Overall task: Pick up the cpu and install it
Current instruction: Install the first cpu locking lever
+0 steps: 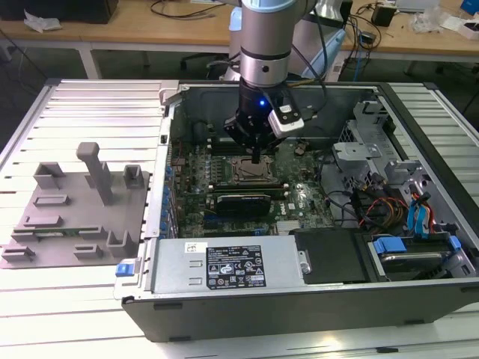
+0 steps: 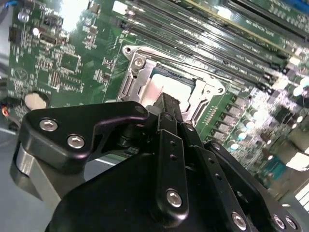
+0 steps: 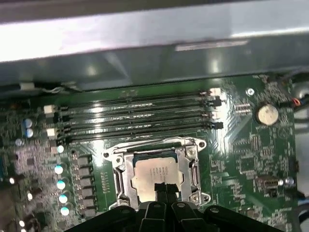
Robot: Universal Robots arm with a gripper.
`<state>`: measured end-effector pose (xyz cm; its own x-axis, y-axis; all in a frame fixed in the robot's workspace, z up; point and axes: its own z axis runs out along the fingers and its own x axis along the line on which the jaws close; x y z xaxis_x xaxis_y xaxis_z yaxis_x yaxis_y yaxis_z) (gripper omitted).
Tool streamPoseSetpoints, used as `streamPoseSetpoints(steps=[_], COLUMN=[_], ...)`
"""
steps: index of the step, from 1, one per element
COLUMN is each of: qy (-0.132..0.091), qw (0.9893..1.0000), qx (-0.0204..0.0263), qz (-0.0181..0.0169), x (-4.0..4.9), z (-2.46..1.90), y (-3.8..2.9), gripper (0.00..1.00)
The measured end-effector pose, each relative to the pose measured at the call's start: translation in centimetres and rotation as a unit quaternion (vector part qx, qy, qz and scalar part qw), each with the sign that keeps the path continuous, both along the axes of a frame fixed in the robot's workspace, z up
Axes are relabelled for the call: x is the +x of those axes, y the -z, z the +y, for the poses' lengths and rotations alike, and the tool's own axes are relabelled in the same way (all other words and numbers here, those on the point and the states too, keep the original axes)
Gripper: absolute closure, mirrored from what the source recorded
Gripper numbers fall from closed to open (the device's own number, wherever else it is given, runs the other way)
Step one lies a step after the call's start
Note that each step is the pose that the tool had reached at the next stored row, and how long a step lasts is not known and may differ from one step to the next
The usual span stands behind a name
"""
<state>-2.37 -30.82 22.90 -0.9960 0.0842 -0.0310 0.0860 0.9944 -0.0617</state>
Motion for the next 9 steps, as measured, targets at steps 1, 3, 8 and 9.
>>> streamPoseSetpoints(steps=[1,3,8,9], qy=[-0.013,-0.029,-0.034,-0.034], qw=[0.9999,0.9996,0.9994,0.9994], qx=[0.0,-0.0003,-0.0003,0.0004], qz=[0.0,0.0001,0.0,-0.0001], x=[0.0,0.0,0.0,0.0], z=[0.0,0.0,-0.32,-0.46], y=[0.02,0.05,0.07,0.07], gripper=[0.89,0.89,0.89,0.89])
